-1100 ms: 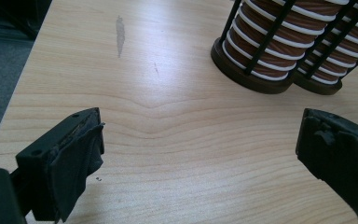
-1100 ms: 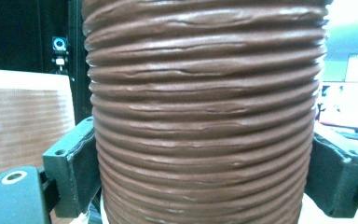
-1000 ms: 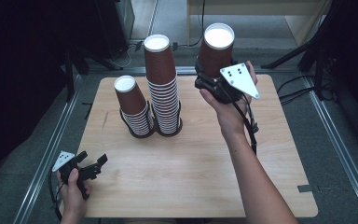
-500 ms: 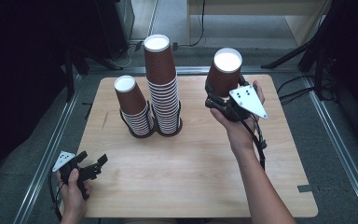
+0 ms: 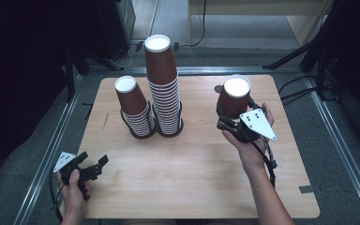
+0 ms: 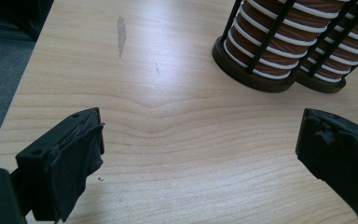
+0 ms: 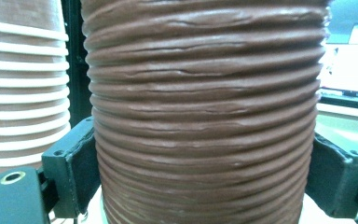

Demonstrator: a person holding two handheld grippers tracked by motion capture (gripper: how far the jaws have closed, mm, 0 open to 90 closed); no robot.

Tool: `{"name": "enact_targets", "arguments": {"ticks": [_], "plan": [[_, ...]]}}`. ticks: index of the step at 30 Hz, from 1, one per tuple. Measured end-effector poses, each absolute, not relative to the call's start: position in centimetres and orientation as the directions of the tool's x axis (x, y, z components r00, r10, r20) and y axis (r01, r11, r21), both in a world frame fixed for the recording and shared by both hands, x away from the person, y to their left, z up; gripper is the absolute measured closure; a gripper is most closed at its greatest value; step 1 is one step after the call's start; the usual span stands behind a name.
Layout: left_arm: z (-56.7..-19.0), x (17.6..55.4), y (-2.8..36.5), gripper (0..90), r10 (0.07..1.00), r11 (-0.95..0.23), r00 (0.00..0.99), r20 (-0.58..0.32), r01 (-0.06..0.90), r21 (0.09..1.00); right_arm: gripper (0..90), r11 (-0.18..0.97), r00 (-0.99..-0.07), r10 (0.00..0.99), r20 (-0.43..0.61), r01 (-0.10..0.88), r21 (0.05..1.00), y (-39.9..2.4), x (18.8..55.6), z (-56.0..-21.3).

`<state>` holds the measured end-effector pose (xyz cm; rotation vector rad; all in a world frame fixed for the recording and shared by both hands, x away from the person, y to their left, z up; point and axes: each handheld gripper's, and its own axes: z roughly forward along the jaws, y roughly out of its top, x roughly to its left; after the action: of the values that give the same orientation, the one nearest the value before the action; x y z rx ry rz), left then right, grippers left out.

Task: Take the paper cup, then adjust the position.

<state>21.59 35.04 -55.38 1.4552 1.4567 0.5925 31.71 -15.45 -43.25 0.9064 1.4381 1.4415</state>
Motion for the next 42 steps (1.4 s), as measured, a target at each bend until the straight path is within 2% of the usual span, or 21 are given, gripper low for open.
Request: {"name": "enact_targets", "arguments": {"ticks": [9, 15, 20, 29, 42], "plan": [[-54.8, 21.1, 34.8, 0.8, 0.961, 0.152, 0.143, -0.236, 0.439, 0.886, 11.4, 0.109, -0.348, 0.929, -0.124, -0.060, 0.992, -16.9, 30.2, -46.5], [-54.3, 21.9, 33.4, 0.8, 0.964, 0.126, 0.159, -0.212, 0.427, 0.895, 11.4, 0.088, -0.337, 0.937, -0.091, -0.026, 0.996, -17.7, 29.8, -48.2], [-53.3, 22.7, 31.1, 0.8, 0.964, 0.080, 0.202, -0.175, 0.410, 0.909, 11.4, 0.127, -0.336, 0.934, -0.120, -0.002, 0.992, -17.8, 29.6, -49.2], [-51.0, 24.7, 26.2, 0.8, 0.947, 0.017, 0.292, -0.137, 0.379, 0.925, 11.4, 0.107, -0.332, 0.938, -0.104, -0.010, 0.994, -17.3, 29.2, -48.9], [-49.2, 26.1, 19.5, 0.8, 0.894, -0.007, 0.425, -0.143, 0.330, 0.944, 11.3, 0.179, -0.357, 0.920, -0.163, 0.011, 0.984, -15.5, 29.0, -50.0]]}}
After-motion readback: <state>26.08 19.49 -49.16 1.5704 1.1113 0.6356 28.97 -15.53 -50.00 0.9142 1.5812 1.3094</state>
